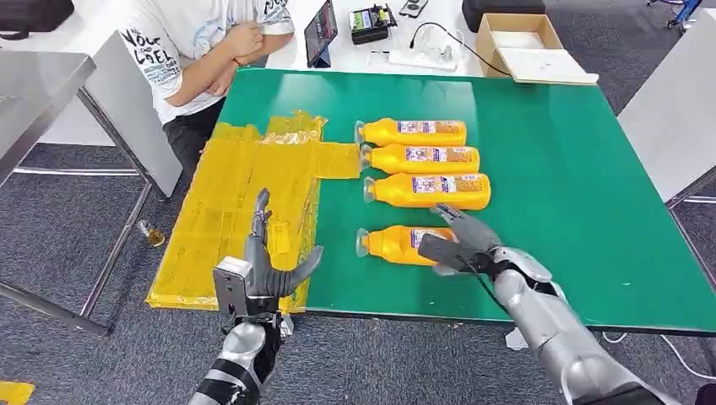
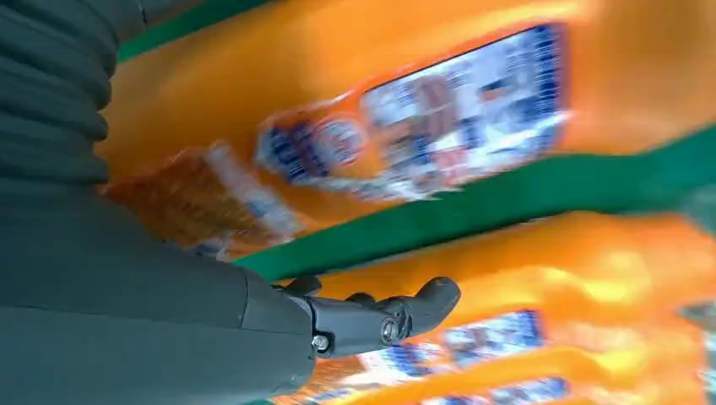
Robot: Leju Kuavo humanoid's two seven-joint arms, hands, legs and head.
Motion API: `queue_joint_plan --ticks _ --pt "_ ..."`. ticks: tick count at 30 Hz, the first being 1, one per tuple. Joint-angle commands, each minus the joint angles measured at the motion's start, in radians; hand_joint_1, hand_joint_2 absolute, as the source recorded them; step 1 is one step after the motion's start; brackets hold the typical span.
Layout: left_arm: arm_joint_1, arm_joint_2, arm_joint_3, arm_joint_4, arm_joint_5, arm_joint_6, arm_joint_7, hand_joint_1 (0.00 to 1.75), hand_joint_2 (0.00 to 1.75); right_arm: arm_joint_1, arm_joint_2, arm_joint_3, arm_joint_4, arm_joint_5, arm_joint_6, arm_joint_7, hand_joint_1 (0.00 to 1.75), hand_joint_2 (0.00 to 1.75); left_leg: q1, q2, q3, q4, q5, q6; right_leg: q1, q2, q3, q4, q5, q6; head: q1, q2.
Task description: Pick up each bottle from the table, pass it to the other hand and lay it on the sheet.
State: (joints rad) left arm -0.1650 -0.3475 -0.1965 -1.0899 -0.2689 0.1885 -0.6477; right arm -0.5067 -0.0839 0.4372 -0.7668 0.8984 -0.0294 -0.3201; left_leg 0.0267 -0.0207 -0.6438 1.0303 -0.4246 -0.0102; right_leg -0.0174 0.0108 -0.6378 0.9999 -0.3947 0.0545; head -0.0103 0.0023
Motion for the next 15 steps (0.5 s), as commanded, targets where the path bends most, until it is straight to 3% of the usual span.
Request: queue_joint_plan --ticks 1,4,15 --pt "-0.117 -0.002 -0.018 0.200 0.033 -0.013 0.000 0.00 1.75 -0.333 -0.281 0.248 0.251 -0.136 0.457 0.006 0.00 1.75 -0.002 -0.003 0.005 0.000 0.000 0.004 -0.001 -0.006 0.007 -0.001 -0.001 -0.001 0.000 0.000" --pt "-0.121 -0.002 -0.020 0.210 0.041 -0.013 -0.003 0.00 1.75 -0.378 -0.340 0.313 0.165 -0.217 0.549 0.056 0.00 1.75 -0.005 -0.001 0.002 0.001 0.000 0.004 -0.005 -0.003 0.002 0.002 -0.001 0.000 0.000 0.000" --pt "-0.133 -0.002 -0.032 0.233 0.066 -0.029 0.006 0.00 1.75 -0.426 -0.420 0.526 0.112 -0.425 0.587 0.164 0.00 1.75 -0.006 0.001 0.005 0.001 -0.001 0.005 -0.004 -0.002 0.006 0.000 -0.001 -0.001 0.000 0.000"
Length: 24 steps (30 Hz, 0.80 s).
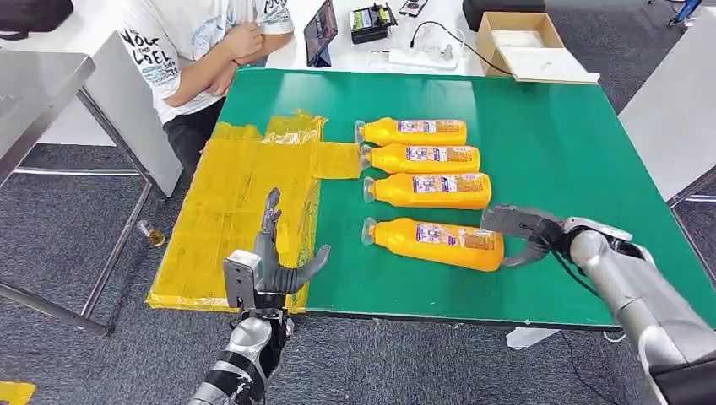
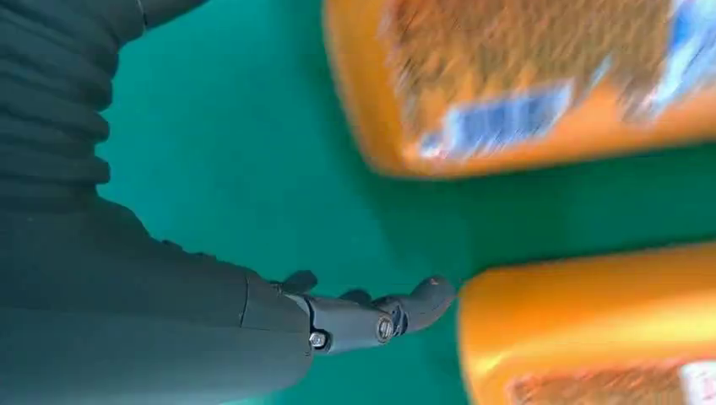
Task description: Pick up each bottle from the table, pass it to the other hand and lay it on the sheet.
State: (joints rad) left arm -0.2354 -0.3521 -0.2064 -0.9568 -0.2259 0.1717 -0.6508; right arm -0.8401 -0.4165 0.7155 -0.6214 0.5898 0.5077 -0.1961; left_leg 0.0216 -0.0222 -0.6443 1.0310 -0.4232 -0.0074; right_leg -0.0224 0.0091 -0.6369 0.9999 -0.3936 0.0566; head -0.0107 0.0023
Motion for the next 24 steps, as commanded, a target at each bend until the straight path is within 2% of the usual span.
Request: queue_joint_plan --ticks 1,3,9,12,17,19,20,24 --pt "-0.063 0.003 -0.024 0.101 0.024 -0.011 0.009 0.00 1.75 -0.091 -0.088 0.251 -0.034 -0.119 0.049 0.040 0.00 1.75 -0.001 0.002 0.003 0.000 -0.001 0.002 0.000 -0.001 0.003 0.000 -0.001 -0.002 0.000 0.000" --pt "-0.068 0.003 -0.029 0.111 0.034 -0.012 0.009 0.00 1.75 -0.083 -0.081 0.280 -0.026 -0.139 0.031 0.046 0.00 1.75 0.000 0.002 0.005 -0.001 -0.001 0.002 0.001 -0.001 0.005 -0.001 -0.001 -0.002 0.000 0.000" --pt "-0.066 0.003 -0.021 0.117 0.041 -0.011 0.008 0.00 1.75 0.040 0.091 0.317 0.167 -0.128 -0.217 0.015 0.00 1.75 0.001 0.004 0.008 -0.003 -0.002 0.001 0.002 0.002 0.007 -0.004 0.000 -0.003 0.000 0.000" --pt "-0.071 0.003 -0.022 0.125 0.040 -0.012 0.006 0.00 1.75 0.068 0.133 0.316 0.203 -0.120 -0.268 -0.027 0.00 1.75 0.002 0.003 0.008 -0.003 -0.001 0.001 0.003 0.001 0.008 -0.004 0.000 -0.003 0.000 0.000" --pt "-0.071 0.003 -0.020 0.125 0.039 -0.013 0.005 0.00 1.75 0.062 0.134 0.314 0.199 -0.116 -0.271 -0.051 0.00 1.75 0.001 0.003 0.004 -0.001 -0.001 0.001 0.002 0.001 0.003 -0.001 -0.001 -0.002 0.000 0.000" --pt "-0.071 0.003 -0.019 0.125 0.039 -0.013 0.005 0.00 1.75 0.060 0.132 0.313 0.198 -0.116 -0.268 -0.052 0.00 1.75 0.002 0.005 0.008 -0.002 -0.002 0.002 0.003 0.002 0.007 -0.003 -0.001 -0.003 0.000 0.000" --pt "-0.071 0.003 -0.019 0.125 0.039 -0.013 0.005 0.00 1.75 0.060 0.132 0.313 0.198 -0.116 -0.268 -0.052 0.00 1.75 0.001 0.003 0.004 -0.001 -0.001 0.001 0.002 0.002 0.003 -0.002 0.000 -0.002 0.000 0.000" --pt "-0.071 0.003 -0.019 0.125 0.039 -0.013 0.005 0.00 1.75 0.060 0.132 0.313 0.198 -0.116 -0.268 -0.052 0.00 1.75 0.001 0.003 0.006 -0.002 -0.001 0.001 0.003 0.001 0.005 -0.002 -0.001 -0.003 0.000 0.000"
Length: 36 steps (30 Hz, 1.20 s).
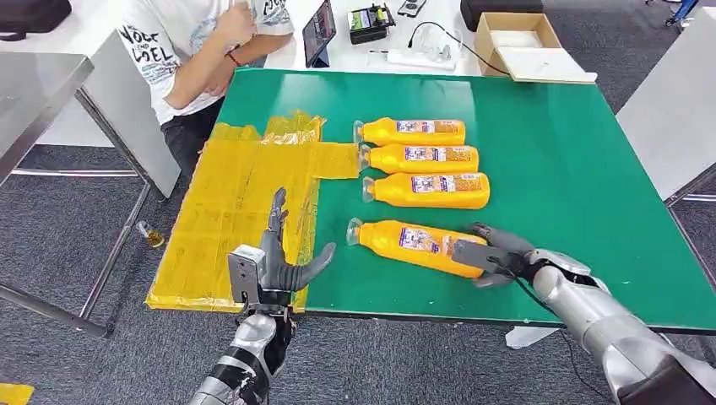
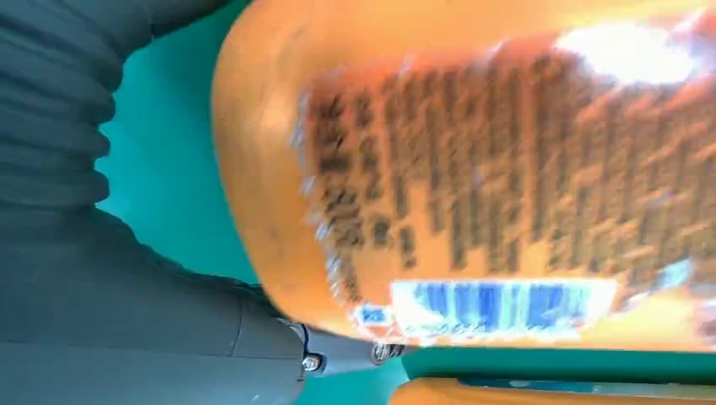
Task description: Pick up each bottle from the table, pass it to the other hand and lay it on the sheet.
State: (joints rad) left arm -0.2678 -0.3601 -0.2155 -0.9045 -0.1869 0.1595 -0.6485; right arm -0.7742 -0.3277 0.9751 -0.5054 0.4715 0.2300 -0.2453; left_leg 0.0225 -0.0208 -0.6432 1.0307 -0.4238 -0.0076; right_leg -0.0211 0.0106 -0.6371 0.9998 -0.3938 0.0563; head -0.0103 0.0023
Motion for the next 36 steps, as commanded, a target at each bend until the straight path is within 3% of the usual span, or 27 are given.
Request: queue_joint_plan --ticks 1,7,13,17,21,23,33,34,36 --pt "-0.039 0.011 -0.010 0.072 0.000 -0.001 0.002 0.00 1.75 -0.006 0.044 0.054 0.082 0.002 0.010 -0.003 0.00 1.75 0.000 0.002 0.006 -0.002 -0.001 0.002 0.002 -0.001 0.007 -0.002 -0.001 -0.003 0.000 0.000" --pt "-0.021 0.012 0.014 0.045 -0.021 0.000 0.000 0.00 1.75 0.028 0.091 -0.025 0.021 0.010 -0.108 -0.061 0.00 1.75 0.001 0.003 0.008 -0.002 -0.001 0.001 0.002 0.001 0.008 -0.003 0.000 -0.003 0.000 0.000" --pt "-0.017 0.011 0.023 0.032 -0.036 -0.007 0.005 0.00 1.75 0.028 0.117 -0.077 -0.012 0.035 -0.122 -0.078 0.00 1.75 0.001 0.006 0.009 -0.002 -0.002 0.001 0.002 0.003 0.007 -0.002 0.000 -0.003 0.000 0.000" --pt "-0.013 0.011 0.035 0.028 -0.039 -0.006 0.008 0.00 1.75 0.028 0.063 -0.112 -0.071 0.040 -0.121 -0.099 0.00 1.75 0.000 0.001 0.004 -0.001 0.000 0.001 0.001 -0.001 0.005 -0.001 0.000 -0.001 0.000 0.000" --pt "0.008 0.011 0.072 0.003 -0.049 -0.017 0.009 0.00 1.75 0.080 -0.103 -0.243 -0.347 0.008 -0.055 -0.112 0.00 1.75 -0.001 0.000 0.003 0.000 -0.001 0.002 0.000 -0.003 0.005 0.000 -0.002 -0.002 0.000 0.000" --pt "0.018 0.011 0.088 -0.012 -0.056 -0.023 0.010 0.00 1.75 0.112 -0.148 -0.318 -0.451 0.011 -0.030 -0.103 0.00 1.75 -0.002 -0.002 0.005 0.000 -0.001 0.003 -0.001 -0.004 0.007 0.000 -0.003 -0.002 0.000 0.000" --pt "0.025 0.011 0.097 -0.020 -0.059 -0.029 0.013 0.00 1.75 0.156 -0.160 -0.365 -0.516 0.017 -0.012 -0.097 0.00 1.75 -0.002 -0.002 0.003 -0.001 -0.002 0.003 -0.001 -0.003 0.004 -0.001 -0.001 -0.002 0.000 0.000" --pt "0.023 0.011 0.097 -0.016 -0.059 -0.036 0.014 0.00 1.75 0.158 -0.153 -0.376 -0.518 0.030 -0.015 -0.099 0.00 1.75 -0.001 0.001 0.009 -0.002 -0.004 0.004 0.000 -0.002 0.010 -0.002 -0.002 -0.004 0.000 0.000" --pt "0.024 0.011 0.103 -0.013 -0.059 -0.045 0.016 0.00 1.75 0.152 -0.147 -0.392 -0.522 0.046 -0.005 -0.105 0.00 1.75 -0.002 -0.001 0.002 -0.001 -0.001 0.003 -0.001 -0.002 0.003 -0.001 0.000 -0.001 0.000 0.000"
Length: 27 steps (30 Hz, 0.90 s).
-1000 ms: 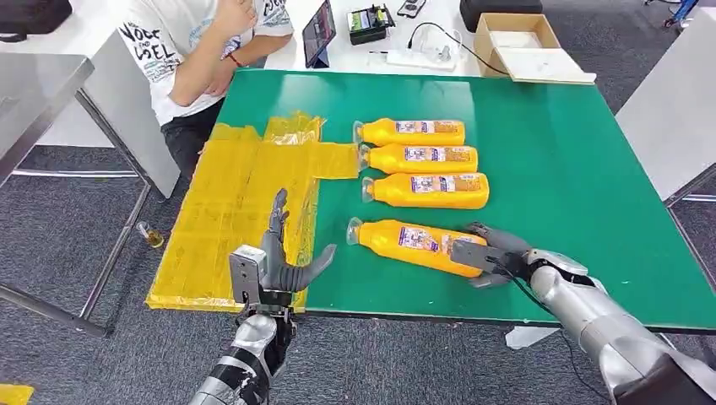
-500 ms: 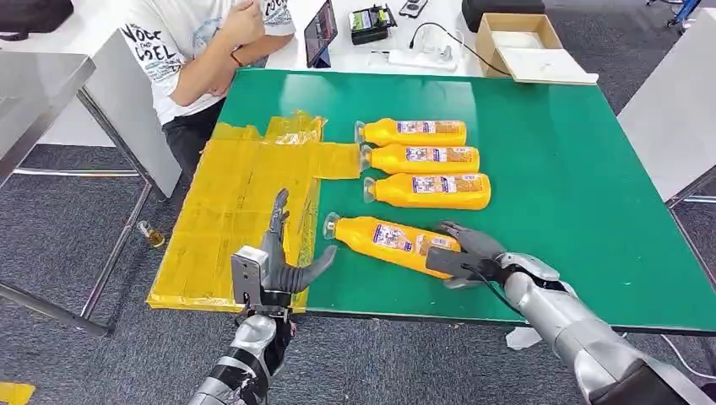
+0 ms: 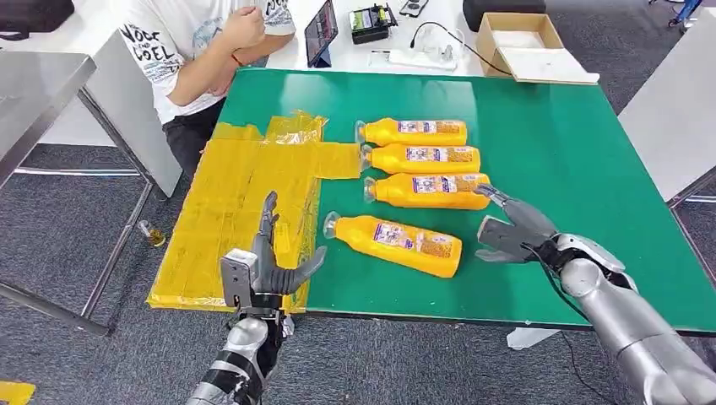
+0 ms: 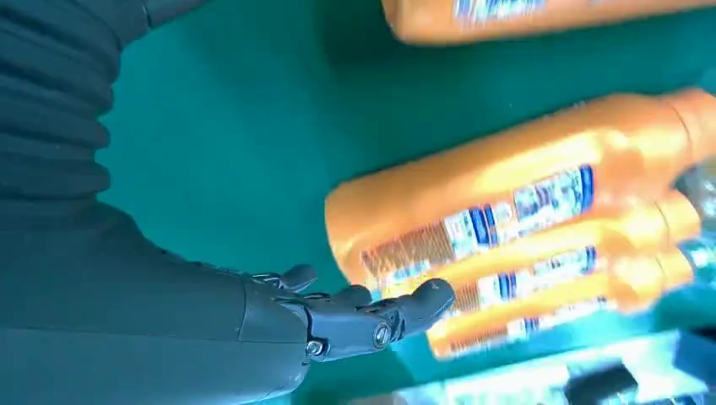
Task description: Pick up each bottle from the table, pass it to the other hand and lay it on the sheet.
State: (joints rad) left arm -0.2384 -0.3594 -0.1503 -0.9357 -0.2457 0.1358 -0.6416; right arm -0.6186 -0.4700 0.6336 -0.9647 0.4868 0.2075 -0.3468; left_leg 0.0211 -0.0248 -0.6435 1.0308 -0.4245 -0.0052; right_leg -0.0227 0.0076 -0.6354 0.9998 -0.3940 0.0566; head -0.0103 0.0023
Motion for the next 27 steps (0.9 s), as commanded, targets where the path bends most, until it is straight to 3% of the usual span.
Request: queue_joint_plan --ticks 1,5,8,13,16,17,20,27 --pt "-0.005 0.010 0.040 0.018 -0.001 -0.023 0.010 0.00 1.75 -0.005 -0.006 -0.056 -0.070 0.031 0.019 -0.006 0.00 1.75 0.000 0.004 0.005 -0.001 -0.002 0.001 0.001 0.002 0.004 -0.001 -0.001 -0.002 0.000 0.000" --pt "0.001 0.010 0.050 0.013 -0.004 -0.031 0.017 0.00 1.75 0.005 -0.008 -0.088 -0.107 0.031 0.040 -0.009 0.00 1.75 -0.001 0.004 0.004 -0.001 -0.001 0.001 0.000 0.001 0.003 -0.001 -0.001 -0.002 0.000 0.000" --pt "-0.007 0.010 0.048 0.024 -0.005 -0.039 0.021 0.00 1.75 -0.029 0.064 -0.076 -0.035 0.071 0.054 -0.018 0.00 1.75 0.000 0.005 0.004 -0.001 -0.001 0.001 0.000 0.002 0.003 -0.001 0.000 -0.002 0.000 0.000" --pt "-0.049 0.010 0.017 0.071 0.011 -0.032 0.025 0.00 1.75 -0.165 0.395 0.001 0.379 0.178 -0.085 -0.043 0.00 1.75 0.001 0.014 0.006 -0.002 -0.002 0.000 0.002 0.011 0.003 -0.002 0.002 -0.002 0.000 0.000" --pt "-0.071 0.010 0.005 0.088 0.020 -0.025 0.030 0.00 1.75 -0.162 0.559 0.019 0.467 0.200 -0.162 -0.034 0.00 1.75 0.002 0.015 0.006 -0.002 -0.001 0.000 0.003 0.012 0.002 -0.001 0.002 -0.002 0.000 0.000" --pt "-0.074 0.010 0.003 0.089 0.021 -0.023 0.031 0.00 1.75 -0.159 0.582 0.025 0.474 0.205 -0.174 -0.018 0.00 1.75 0.003 0.020 0.011 -0.003 -0.002 0.000 0.005 0.016 0.004 -0.002 0.002 -0.004 0.000 0.000" --pt "-0.075 0.010 0.006 0.092 0.023 -0.024 0.031 0.00 1.75 -0.162 0.592 0.031 0.484 0.206 -0.168 -0.018 0.00 1.75 0.004 0.013 0.007 -0.002 0.000 -0.001 0.005 0.009 0.002 0.000 0.000 -0.003 0.000 0.000" --pt "-0.078 0.010 0.006 0.084 0.029 -0.021 0.032 0.00 1.75 -0.151 0.628 0.073 0.524 0.220 -0.156 -0.011 0.00 1.75 0.005 0.009 0.007 -0.002 -0.001 0.000 0.006 0.005 0.005 -0.001 -0.001 -0.003 0.000 0.000"
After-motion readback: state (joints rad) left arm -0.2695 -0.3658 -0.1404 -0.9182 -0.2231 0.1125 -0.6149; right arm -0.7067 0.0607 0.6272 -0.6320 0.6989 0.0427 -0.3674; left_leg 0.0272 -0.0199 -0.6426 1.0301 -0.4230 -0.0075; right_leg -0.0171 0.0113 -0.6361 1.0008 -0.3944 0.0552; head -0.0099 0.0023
